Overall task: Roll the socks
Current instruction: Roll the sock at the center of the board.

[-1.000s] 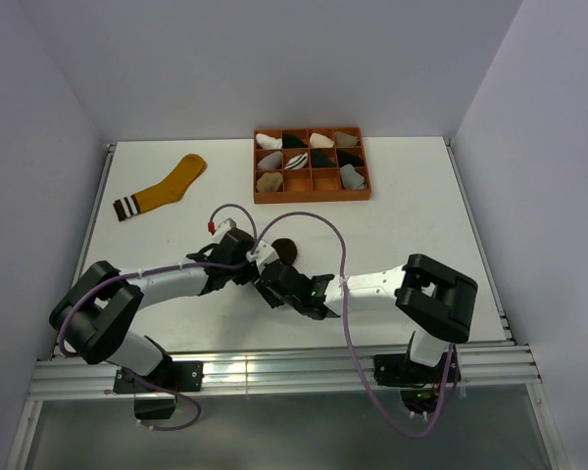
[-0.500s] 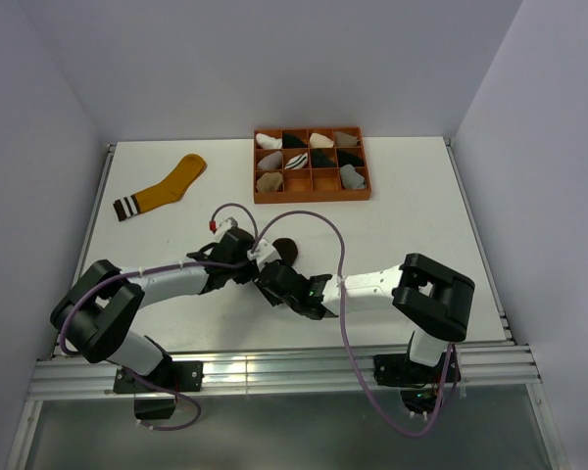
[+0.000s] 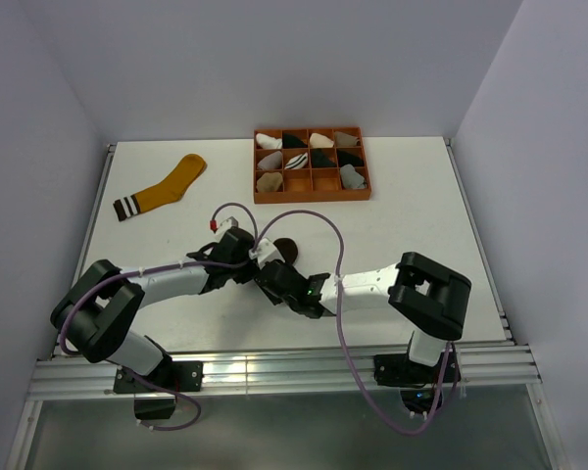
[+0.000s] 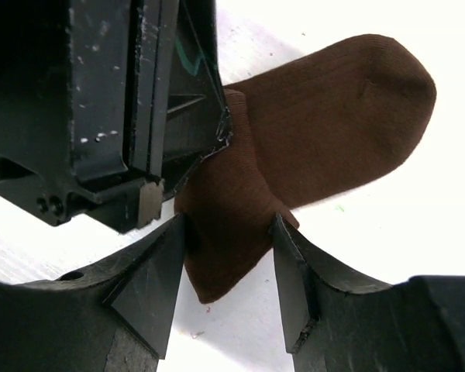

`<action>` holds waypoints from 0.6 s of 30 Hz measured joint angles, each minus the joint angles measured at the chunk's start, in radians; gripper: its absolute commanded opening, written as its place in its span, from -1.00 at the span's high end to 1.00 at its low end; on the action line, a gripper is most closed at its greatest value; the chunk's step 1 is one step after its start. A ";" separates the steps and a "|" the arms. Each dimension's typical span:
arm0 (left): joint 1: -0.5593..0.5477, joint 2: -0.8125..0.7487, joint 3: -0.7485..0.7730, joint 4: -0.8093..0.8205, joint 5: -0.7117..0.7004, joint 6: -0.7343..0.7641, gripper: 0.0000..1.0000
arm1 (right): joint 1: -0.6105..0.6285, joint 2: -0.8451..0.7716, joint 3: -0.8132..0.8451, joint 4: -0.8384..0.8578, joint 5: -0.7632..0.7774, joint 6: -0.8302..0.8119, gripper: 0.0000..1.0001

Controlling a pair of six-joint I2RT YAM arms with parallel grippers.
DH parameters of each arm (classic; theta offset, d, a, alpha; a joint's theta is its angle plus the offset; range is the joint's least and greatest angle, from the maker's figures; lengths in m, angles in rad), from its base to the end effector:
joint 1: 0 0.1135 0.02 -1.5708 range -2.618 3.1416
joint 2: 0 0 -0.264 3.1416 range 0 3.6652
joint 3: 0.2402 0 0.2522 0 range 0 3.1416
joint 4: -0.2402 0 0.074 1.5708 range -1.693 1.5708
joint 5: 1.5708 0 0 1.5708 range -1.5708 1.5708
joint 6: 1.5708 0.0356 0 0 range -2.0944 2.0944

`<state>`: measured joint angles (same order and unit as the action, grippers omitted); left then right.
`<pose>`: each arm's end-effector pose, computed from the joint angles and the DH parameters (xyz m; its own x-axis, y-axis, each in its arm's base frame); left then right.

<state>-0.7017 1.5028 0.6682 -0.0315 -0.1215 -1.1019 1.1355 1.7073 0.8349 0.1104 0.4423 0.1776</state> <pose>0.2180 -0.1786 0.1524 -0.7810 -0.4993 -0.3751 -0.2566 0.8042 -0.5362 0.1556 0.2984 0.1527 -0.4082 -0.4992 -0.7643 -0.6266 0.7621 -0.1630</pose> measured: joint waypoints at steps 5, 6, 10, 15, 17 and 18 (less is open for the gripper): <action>0.004 0.003 0.000 0.007 0.013 0.013 0.68 | -0.004 0.021 0.007 0.000 -0.049 -0.006 -0.15; 0.005 0.005 0.000 0.010 0.015 0.015 0.68 | -0.006 0.030 0.011 -0.001 -0.059 -0.009 -0.15; 0.017 0.012 0.000 0.024 0.034 0.022 0.68 | -0.020 0.061 0.043 -0.022 -0.082 -0.015 -0.12; 0.029 0.016 0.000 0.042 0.031 0.031 0.68 | -0.044 0.080 0.073 -0.043 -0.116 -0.020 0.44; 0.032 0.018 0.000 0.045 0.023 0.035 0.66 | -0.058 0.076 0.074 -0.045 -0.149 -0.029 0.65; 0.032 0.017 0.000 0.050 0.018 0.035 0.64 | -0.067 0.069 0.073 -0.048 -0.174 -0.037 0.83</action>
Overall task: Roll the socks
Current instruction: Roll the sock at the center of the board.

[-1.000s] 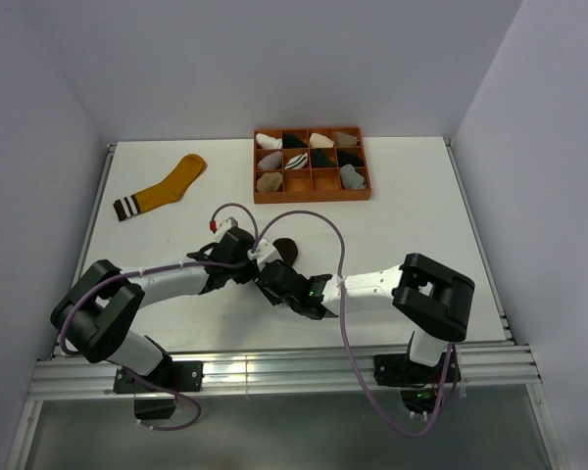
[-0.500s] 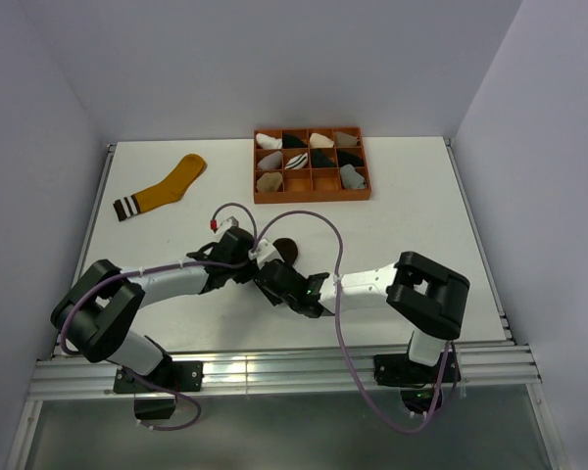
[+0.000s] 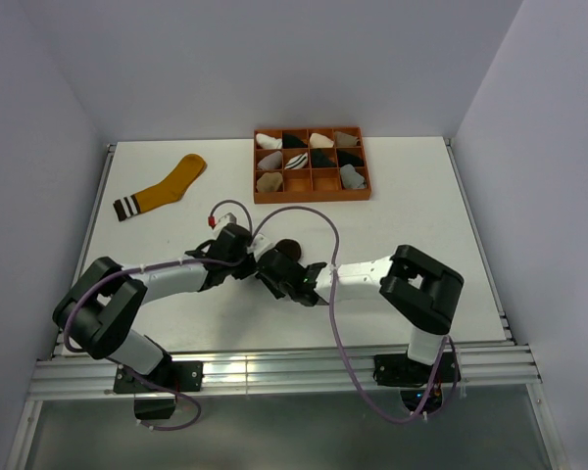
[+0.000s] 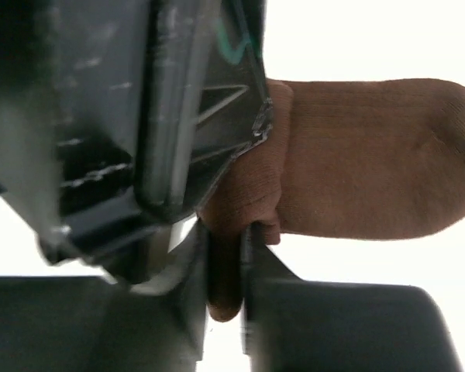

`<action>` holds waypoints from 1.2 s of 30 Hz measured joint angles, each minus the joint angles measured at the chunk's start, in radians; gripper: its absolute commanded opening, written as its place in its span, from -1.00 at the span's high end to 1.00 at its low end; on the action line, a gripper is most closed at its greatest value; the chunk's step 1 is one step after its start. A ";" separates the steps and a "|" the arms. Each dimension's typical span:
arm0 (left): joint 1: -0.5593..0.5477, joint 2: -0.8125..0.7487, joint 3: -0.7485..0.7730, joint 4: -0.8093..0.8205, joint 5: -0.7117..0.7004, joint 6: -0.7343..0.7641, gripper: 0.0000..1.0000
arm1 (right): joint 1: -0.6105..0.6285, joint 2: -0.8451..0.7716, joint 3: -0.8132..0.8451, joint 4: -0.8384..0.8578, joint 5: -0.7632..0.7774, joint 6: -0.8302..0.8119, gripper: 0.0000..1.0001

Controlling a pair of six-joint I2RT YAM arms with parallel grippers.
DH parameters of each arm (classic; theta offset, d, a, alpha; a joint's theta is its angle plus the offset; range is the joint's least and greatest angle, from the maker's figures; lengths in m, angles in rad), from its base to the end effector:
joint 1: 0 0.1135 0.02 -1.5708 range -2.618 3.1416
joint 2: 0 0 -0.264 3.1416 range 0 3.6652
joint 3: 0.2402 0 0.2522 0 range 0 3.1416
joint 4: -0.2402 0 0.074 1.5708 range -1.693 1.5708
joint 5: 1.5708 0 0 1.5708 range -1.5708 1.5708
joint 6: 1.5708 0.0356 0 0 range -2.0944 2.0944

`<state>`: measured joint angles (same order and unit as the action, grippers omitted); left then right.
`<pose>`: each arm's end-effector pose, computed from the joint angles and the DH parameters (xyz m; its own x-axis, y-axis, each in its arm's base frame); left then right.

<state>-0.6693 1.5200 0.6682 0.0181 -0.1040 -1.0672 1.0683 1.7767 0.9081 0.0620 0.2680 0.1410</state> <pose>0.2271 -0.1749 0.1513 -0.7728 -0.4994 -0.3917 -0.2372 0.7997 -0.5516 0.1783 0.3048 0.1455 -0.4506 -0.5386 -0.7120 -0.7005 0.7077 -0.0920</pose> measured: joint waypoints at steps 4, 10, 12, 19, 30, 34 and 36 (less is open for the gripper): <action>0.001 -0.005 -0.001 0.001 -0.005 0.006 0.29 | -0.061 -0.023 0.000 -0.023 -0.146 -0.010 1.00; -0.005 -0.088 -0.030 -0.038 -0.008 0.013 -0.26 | -0.193 -0.015 0.039 -0.092 -0.433 0.053 1.00; 0.000 -0.141 -0.040 -0.050 -0.006 0.012 -0.28 | -0.229 0.003 0.068 -0.124 -0.518 0.068 1.00; 0.033 -0.285 -0.075 -0.051 -0.007 0.009 -0.27 | -0.314 0.103 0.200 -0.275 -0.759 0.083 1.00; 0.042 -0.290 -0.226 0.015 0.013 -0.030 -0.25 | -0.372 0.272 0.386 -0.468 -1.025 0.073 0.97; 0.042 -0.271 -0.246 0.066 0.013 -0.055 -0.24 | -0.387 0.303 0.417 -0.504 -1.074 0.071 0.96; 0.042 -0.259 -0.254 0.092 0.013 -0.066 -0.24 | -0.389 0.314 0.430 -0.519 -1.086 0.070 0.96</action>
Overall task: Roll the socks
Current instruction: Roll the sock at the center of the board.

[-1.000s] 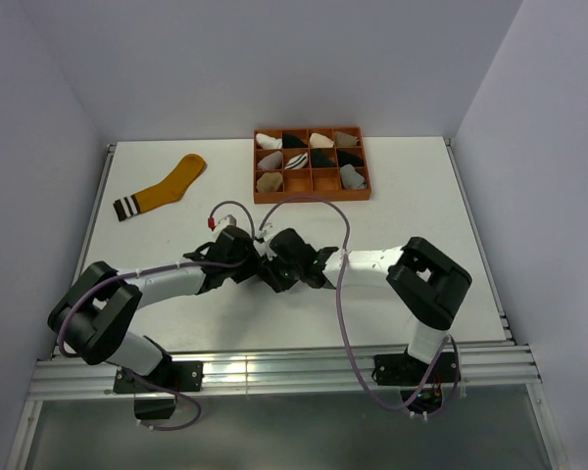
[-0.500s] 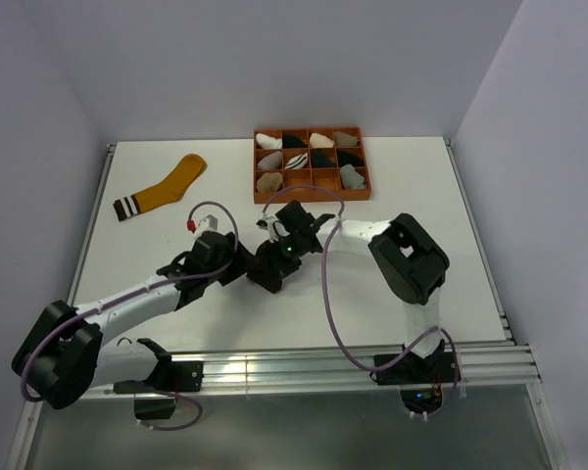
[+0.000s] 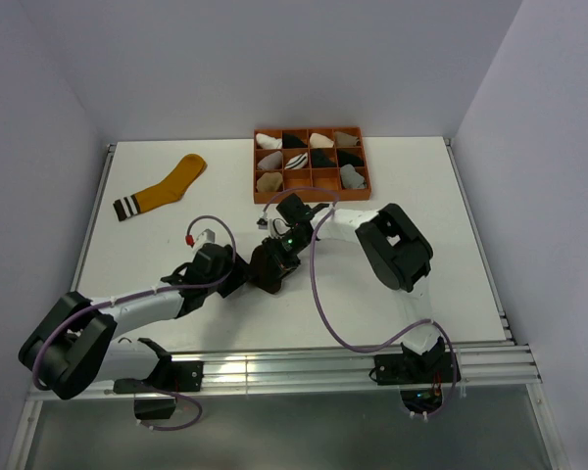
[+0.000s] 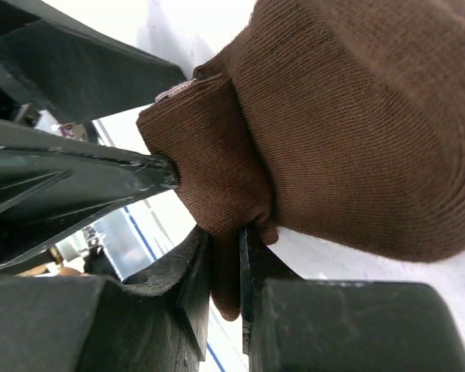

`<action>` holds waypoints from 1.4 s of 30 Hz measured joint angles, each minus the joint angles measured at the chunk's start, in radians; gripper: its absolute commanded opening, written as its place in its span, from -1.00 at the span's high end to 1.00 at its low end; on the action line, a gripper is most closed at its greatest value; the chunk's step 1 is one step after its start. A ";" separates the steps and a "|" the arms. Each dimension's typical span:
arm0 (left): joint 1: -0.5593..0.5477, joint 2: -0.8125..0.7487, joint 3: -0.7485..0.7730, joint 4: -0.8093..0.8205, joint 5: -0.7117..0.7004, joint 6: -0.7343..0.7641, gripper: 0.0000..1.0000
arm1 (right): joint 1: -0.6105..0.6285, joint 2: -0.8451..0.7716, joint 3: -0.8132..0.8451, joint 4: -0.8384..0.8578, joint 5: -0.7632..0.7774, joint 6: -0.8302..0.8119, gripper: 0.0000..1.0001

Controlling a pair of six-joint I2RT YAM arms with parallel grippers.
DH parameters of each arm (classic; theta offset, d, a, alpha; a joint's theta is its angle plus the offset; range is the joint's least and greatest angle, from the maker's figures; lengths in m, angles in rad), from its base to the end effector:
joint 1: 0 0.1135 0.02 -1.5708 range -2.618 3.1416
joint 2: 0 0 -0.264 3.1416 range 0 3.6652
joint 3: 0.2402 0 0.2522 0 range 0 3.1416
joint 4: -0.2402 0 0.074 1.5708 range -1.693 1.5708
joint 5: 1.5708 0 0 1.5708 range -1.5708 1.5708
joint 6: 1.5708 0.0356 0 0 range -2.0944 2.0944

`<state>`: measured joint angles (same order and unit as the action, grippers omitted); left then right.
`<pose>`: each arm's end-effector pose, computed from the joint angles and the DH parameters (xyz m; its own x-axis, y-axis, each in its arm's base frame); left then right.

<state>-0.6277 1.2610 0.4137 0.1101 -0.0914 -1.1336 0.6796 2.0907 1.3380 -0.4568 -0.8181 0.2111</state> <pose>0.1862 -0.1311 0.1475 -0.7106 -0.5990 -0.3691 -0.2684 0.7157 -0.6447 0.2992 0.2752 0.1270 -0.8435 -0.4974 -0.2026 -0.4639 0.4846 0.7416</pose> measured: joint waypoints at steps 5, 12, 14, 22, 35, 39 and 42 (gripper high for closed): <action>0.000 0.027 -0.018 0.065 -0.002 -0.039 -0.21 | 0.000 0.027 0.025 -0.026 -0.031 -0.001 0.95; 0.003 0.091 -0.021 0.144 -0.003 -0.097 0.03 | 0.000 0.042 0.044 -0.047 -0.047 -0.011 0.95; 0.005 0.105 -0.021 0.159 -0.002 -0.106 0.16 | 0.000 0.042 0.044 -0.046 -0.047 -0.011 0.94; 0.006 0.134 -0.021 0.191 0.011 -0.122 0.98 | 0.005 -0.036 -0.055 0.064 0.008 0.010 0.51; 0.005 0.167 0.012 0.172 0.050 -0.124 0.99 | 0.172 -0.569 -0.443 0.369 0.639 -0.001 0.16; 0.005 0.175 0.026 0.159 0.057 -0.124 0.99 | 0.292 -0.688 -0.561 0.470 0.792 -0.013 0.23; 0.005 0.183 0.036 0.152 0.062 -0.124 0.99 | 0.356 -0.708 -0.597 0.503 0.824 -0.019 0.24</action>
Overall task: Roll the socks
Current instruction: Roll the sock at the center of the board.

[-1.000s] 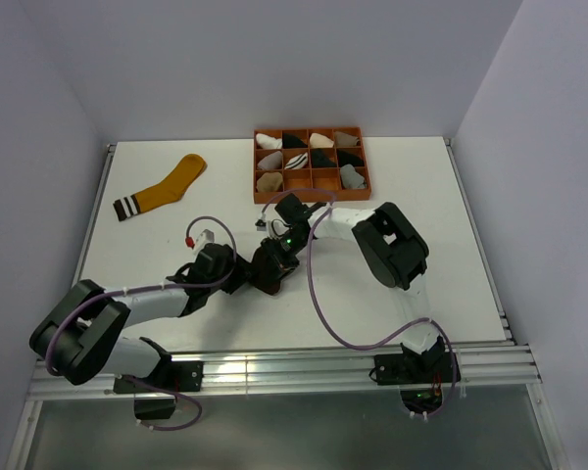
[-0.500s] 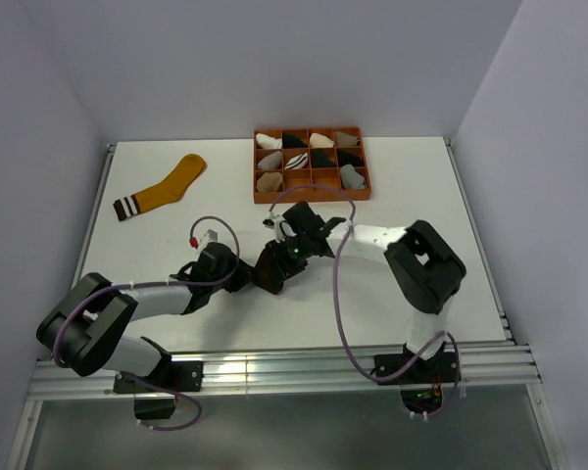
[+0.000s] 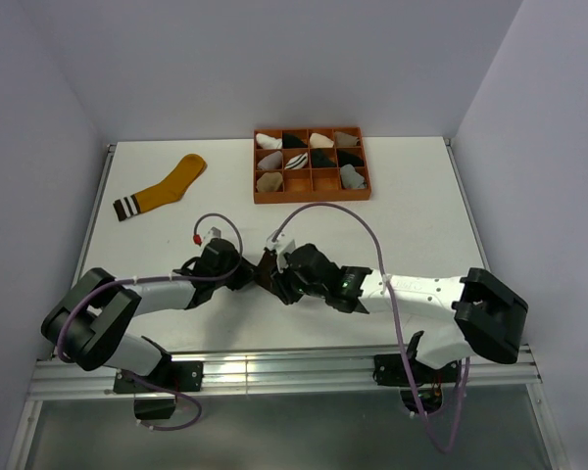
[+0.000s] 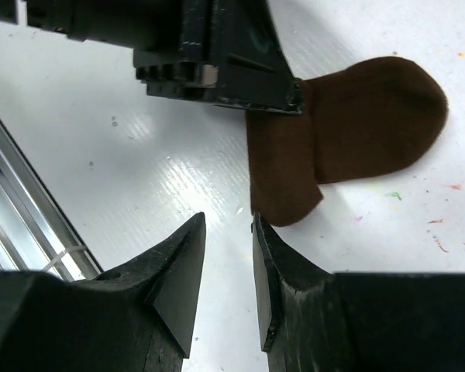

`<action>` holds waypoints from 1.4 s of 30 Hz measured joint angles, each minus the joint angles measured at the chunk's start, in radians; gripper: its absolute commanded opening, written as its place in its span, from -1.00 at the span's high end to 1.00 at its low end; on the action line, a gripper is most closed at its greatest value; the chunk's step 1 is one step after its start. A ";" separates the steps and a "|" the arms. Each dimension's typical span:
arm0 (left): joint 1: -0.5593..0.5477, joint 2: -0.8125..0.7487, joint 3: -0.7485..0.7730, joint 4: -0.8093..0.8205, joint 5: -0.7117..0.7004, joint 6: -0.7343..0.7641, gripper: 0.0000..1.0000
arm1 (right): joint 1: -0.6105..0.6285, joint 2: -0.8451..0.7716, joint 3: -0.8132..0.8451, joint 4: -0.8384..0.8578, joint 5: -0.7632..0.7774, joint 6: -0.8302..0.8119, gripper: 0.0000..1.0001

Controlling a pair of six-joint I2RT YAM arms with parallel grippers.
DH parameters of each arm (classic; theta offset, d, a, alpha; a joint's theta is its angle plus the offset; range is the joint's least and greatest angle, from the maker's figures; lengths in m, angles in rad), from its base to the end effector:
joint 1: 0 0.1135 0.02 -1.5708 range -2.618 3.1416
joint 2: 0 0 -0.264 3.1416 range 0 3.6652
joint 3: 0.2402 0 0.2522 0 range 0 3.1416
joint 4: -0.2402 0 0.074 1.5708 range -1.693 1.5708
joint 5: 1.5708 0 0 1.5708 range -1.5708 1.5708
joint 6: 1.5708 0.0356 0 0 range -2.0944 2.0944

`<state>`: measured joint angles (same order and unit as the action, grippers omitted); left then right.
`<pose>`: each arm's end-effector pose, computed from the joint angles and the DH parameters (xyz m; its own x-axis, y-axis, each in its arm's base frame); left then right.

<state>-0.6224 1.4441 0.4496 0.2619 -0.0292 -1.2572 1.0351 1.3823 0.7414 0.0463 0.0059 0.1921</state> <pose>0.2053 -0.1460 0.1294 -0.7052 -0.6643 -0.2479 -0.3426 0.6253 -0.7012 0.1500 0.2523 0.2131 -0.4444 -0.3746 -0.8138 -0.7870 0.5971 0.1549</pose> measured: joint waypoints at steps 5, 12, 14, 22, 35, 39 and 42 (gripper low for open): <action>0.000 0.009 0.014 -0.011 0.006 0.002 0.99 | 0.032 0.022 -0.010 0.041 0.035 0.000 0.23; 0.000 0.010 0.022 -0.026 0.007 0.007 0.99 | 0.036 0.137 -0.003 0.077 0.095 -0.009 0.21; 0.000 0.010 0.023 -0.028 0.007 0.008 0.99 | 0.036 0.161 -0.002 0.077 0.116 -0.010 0.17; 0.000 0.011 0.029 -0.035 0.010 0.012 0.99 | 0.039 0.169 0.009 0.080 0.183 -0.019 0.11; 0.001 0.011 0.038 -0.048 0.014 0.034 0.99 | 0.039 0.255 0.057 0.079 0.210 -0.044 0.01; 0.001 0.012 0.040 -0.050 0.017 0.042 0.99 | 0.039 0.278 0.065 0.082 0.210 -0.054 -0.04; 0.001 0.014 0.042 -0.051 0.019 0.047 0.99 | 0.039 0.291 0.065 0.090 0.210 -0.064 -0.08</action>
<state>-0.6212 1.4578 0.4915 0.2111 -0.0097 -1.2106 1.0740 1.6737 0.8062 0.1368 0.2161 0.1284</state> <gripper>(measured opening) 0.233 0.529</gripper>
